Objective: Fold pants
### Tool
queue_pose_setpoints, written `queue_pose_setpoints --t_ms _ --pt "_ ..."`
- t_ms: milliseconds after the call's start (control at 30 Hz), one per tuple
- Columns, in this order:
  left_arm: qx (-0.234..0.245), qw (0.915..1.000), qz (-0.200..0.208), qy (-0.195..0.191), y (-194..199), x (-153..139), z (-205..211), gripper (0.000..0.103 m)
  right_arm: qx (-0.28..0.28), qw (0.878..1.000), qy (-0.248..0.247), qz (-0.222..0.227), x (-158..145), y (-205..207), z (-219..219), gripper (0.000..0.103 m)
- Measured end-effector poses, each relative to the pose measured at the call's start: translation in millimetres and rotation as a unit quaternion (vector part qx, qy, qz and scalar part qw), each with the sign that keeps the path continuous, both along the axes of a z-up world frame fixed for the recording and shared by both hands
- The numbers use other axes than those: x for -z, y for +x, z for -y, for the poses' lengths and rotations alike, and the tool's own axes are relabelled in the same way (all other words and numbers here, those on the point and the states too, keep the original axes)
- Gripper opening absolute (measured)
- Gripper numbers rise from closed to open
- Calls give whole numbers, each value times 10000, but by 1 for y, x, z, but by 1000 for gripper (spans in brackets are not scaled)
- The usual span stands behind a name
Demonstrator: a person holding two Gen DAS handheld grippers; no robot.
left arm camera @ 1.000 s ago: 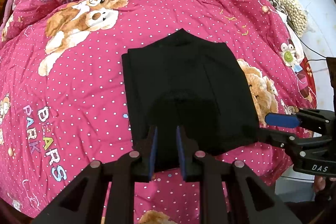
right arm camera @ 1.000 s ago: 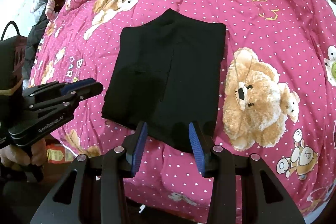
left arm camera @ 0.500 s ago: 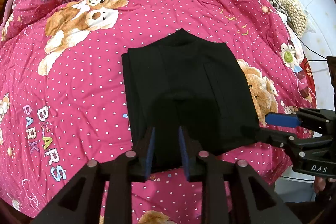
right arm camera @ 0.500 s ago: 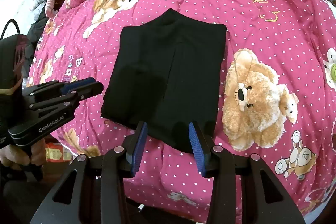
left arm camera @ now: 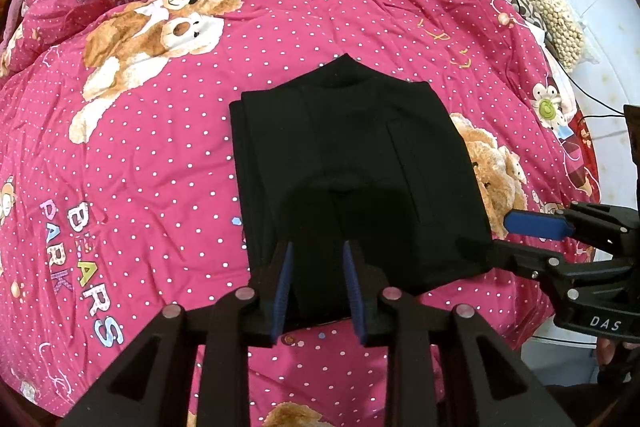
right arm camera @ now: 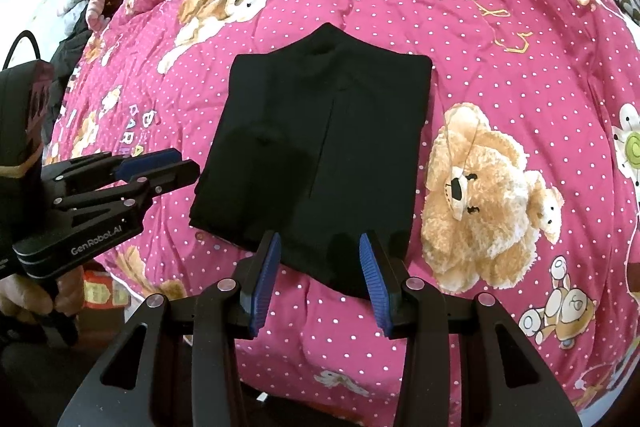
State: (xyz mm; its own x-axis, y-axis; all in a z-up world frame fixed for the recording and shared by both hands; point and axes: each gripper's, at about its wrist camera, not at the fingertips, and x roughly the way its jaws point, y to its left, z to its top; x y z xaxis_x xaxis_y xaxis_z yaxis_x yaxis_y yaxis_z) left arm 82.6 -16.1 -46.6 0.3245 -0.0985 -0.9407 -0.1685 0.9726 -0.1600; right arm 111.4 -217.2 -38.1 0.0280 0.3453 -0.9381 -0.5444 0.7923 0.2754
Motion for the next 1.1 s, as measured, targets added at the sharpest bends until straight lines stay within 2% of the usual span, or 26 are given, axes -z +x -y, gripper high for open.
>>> queue_pose_setpoints --t_ms 67,133,533,867,933,1000,1100 --pt "-3 10000 3 8 0 0 0 32 9 10000 -4 22 0 1 0 43" --pt "-7 10000 5 27 0 0 0 32 20 10000 -9 48 0 1 0 51" --pt "-39 9999 94 48 3 -2 -4 32 20 10000 -32 26 2 3 0 51" --pt "-230 9994 91 -246 4 0 -8 32 21 10000 -37 0 4 4 0 51" --pt "-256 9994 95 -216 3 0 -8 36 25 10000 -38 -5 5 4 0 51" --pt "-312 9992 131 -192 2 -1 -9 47 37 10000 -38 -6 5 4 0 51" --pt "-364 9992 147 -120 1 -2 -10 48 61 10000 -34 -11 5 5 0 51"
